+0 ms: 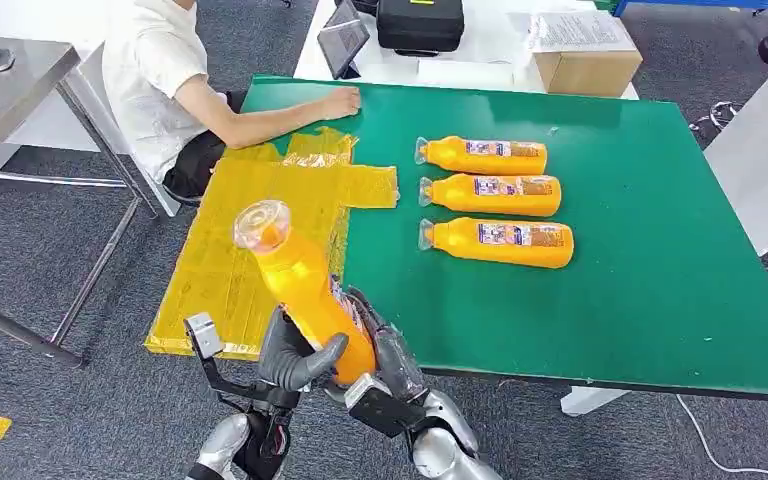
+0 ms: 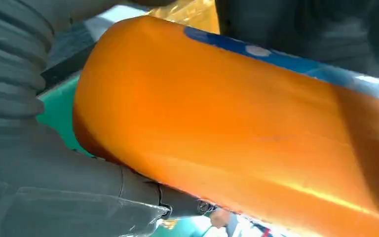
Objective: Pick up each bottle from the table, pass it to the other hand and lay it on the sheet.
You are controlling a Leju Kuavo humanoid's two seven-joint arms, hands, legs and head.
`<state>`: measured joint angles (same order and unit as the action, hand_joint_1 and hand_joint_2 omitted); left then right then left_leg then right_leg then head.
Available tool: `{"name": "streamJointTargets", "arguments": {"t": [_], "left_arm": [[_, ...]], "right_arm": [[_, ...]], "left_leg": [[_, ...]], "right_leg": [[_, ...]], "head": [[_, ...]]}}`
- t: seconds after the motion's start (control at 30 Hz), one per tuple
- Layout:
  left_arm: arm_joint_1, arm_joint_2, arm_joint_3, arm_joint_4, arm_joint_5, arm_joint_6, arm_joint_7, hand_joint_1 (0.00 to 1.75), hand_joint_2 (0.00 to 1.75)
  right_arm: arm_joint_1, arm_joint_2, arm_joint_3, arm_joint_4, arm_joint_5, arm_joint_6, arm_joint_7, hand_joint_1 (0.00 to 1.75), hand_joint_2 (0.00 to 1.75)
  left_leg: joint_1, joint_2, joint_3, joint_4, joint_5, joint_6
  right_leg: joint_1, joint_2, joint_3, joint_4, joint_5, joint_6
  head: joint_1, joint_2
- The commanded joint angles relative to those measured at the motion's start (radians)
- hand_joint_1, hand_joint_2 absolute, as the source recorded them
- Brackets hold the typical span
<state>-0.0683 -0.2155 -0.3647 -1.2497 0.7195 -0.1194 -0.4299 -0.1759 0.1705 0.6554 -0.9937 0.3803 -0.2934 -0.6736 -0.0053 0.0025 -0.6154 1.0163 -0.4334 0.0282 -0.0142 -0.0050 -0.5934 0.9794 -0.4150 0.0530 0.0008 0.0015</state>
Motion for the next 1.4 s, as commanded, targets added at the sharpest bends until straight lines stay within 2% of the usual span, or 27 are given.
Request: {"name": "streamJointTargets", "arguments": {"t": [0.03, 0.1, 0.27, 0.37, 0.43, 0.57, 0.6, 0.67, 0.73, 0.77, 1.1, 1.13, 1.2, 1.3, 1.4], "left_arm": [[-0.074, -0.019, 0.091, 0.016, 0.107, -0.004, 0.040, 1.75, 1.75], [-0.078, -0.015, 0.098, 0.012, 0.117, -0.003, 0.043, 1.75, 1.75], [-0.078, -0.015, 0.098, 0.012, 0.117, -0.003, 0.043, 1.75, 1.75], [-0.065, -0.033, 0.121, -0.024, 0.094, 0.025, 0.048, 1.75, 1.75], [-0.074, -0.019, 0.112, -0.022, 0.028, 0.096, 0.045, 1.75, 1.75], [-0.110, 0.022, 0.087, -0.007, -0.301, 0.383, -0.046, 1.75, 1.75], [-0.136, 0.043, 0.050, 0.028, -0.487, 0.551, -0.051, 1.75, 1.75], [-0.187, 0.064, 0.009, 0.129, -0.720, 0.733, -0.029, 1.75, 1.75], [-0.220, 0.084, -0.025, 0.194, -0.823, 0.717, -0.037, 1.75, 1.75], [-0.242, 0.106, -0.066, 0.230, -0.987, 0.773, -0.006, 1.75, 1.75], [-0.242, 0.106, -0.066, 0.230, -0.987, 0.773, -0.006, 1.75, 1.75], [-0.267, 0.119, -0.087, 0.259, -1.167, 0.817, 0.086, 1.75, 1.75], [-0.305, 0.116, -0.065, 0.305, -1.291, 0.799, 0.155, 1.75, 1.75], [-0.395, 0.130, -0.070, 0.428, -1.509, 0.731, 0.318, 1.75, 1.75], [-0.454, 0.135, -0.062, 0.521, -1.543, 0.607, 0.370, 1.75, 1.75]], "right_arm": [[0.066, -0.002, 0.096, 0.006, -0.074, -0.016, -0.025, 0.00, 1.75], [0.069, 0.001, 0.088, -0.001, -0.127, -0.001, -0.025, 0.00, 1.75], [0.069, 0.001, 0.088, -0.001, -0.127, -0.001, -0.025, 0.00, 1.75], [0.074, -0.011, 0.086, -0.041, -0.178, -0.073, -0.025, 0.00, 1.75], [0.088, -0.010, 0.058, -0.065, -0.204, -0.118, -0.025, 0.00, 1.75], [0.131, -0.006, -0.007, -0.142, -0.268, -0.270, -0.025, 0.00, 1.75], [0.144, -0.011, -0.017, -0.180, -0.281, -0.330, -0.025, 0.00, 1.75], [0.165, -0.013, -0.048, -0.250, -0.278, -0.405, -0.025, 0.00, 1.75], [0.216, 0.044, -0.184, -0.364, -0.155, -0.405, -0.025, 0.00, 1.75], [0.238, 0.081, -0.253, -0.434, -0.088, -0.405, -0.025, 0.00, 1.75], [0.238, 0.081, -0.253, -0.434, -0.088, -0.405, -0.025, 0.00, 1.75], [0.259, 0.126, -0.328, -0.523, -0.032, -0.405, -0.025, 0.00, 1.75], [0.280, 0.177, -0.419, -0.641, 0.030, -0.405, -0.025, 0.00, 1.75], [0.282, 0.179, -0.483, -0.750, 0.043, -0.405, -0.025, 0.00, 1.75], [0.270, 0.167, -0.485, -0.745, -0.001, -0.405, -0.025, 0.00, 1.75]], "left_leg": [[0.002, -0.002, 0.007, -0.001, -0.003, -0.003], [0.001, -0.002, 0.001, 0.000, 0.000, -0.001], [0.002, -0.002, 0.005, 0.000, -0.002, -0.002], [0.002, -0.002, 0.003, 0.000, -0.001, -0.002], [0.001, -0.003, 0.002, 0.001, -0.001, -0.002], [0.001, -0.003, 0.004, -0.001, -0.001, -0.002], [0.001, -0.001, 0.002, 0.000, 0.000, -0.002], [0.001, -0.003, 0.001, 0.000, 0.000, -0.001], [0.001, -0.006, 0.002, -0.001, 0.000, -0.002], [0.000, -0.005, 0.001, -0.001, 0.001, -0.001], [0.001, -0.002, 0.004, -0.001, -0.001, -0.002], [0.001, -0.003, 0.006, -0.001, -0.002, -0.003], [0.000, -0.003, 0.001, 0.000, 0.000, -0.002], [0.000, -0.005, 0.000, 0.001, 0.000, -0.002], [0.001, -0.003, 0.001, 0.000, 0.001, -0.002]], "right_leg": [[0.002, -0.001, 0.008, -0.001, -0.003, -0.003], [0.001, -0.002, 0.002, 0.000, -0.001, -0.002], [0.002, -0.001, 0.005, 0.000, -0.002, -0.002], [0.002, -0.002, 0.003, 0.000, -0.002, -0.002], [0.001, -0.002, 0.003, 0.000, -0.002, -0.002], [0.001, -0.002, 0.004, -0.001, -0.002, -0.002], [0.001, -0.001, 0.002, 0.000, -0.001, -0.002], [0.001, -0.003, 0.002, 0.000, -0.001, -0.002], [0.001, -0.005, 0.003, 0.000, -0.002, -0.002], [0.000, -0.004, 0.001, 0.001, -0.001, -0.001], [0.001, -0.001, 0.004, 0.000, -0.001, -0.002], [0.001, -0.002, 0.006, 0.000, -0.002, -0.003], [0.000, -0.002, 0.001, 0.001, -0.001, -0.002], [0.000, -0.004, 0.001, 0.002, -0.002, -0.002], [0.001, -0.003, 0.002, 0.001, 0.000, -0.002]], "head": [[0.000, 0.000], [0.000, 0.000], [0.001, 0.000], [0.000, 0.000], [0.000, 0.000], [0.000, 0.000], [0.000, 0.000], [0.000, 0.000], [0.000, 0.000], [0.000, 0.000], [0.001, 0.000], [0.001, 0.000], [0.000, 0.000], [0.001, 0.000], [0.000, 0.000]]}}
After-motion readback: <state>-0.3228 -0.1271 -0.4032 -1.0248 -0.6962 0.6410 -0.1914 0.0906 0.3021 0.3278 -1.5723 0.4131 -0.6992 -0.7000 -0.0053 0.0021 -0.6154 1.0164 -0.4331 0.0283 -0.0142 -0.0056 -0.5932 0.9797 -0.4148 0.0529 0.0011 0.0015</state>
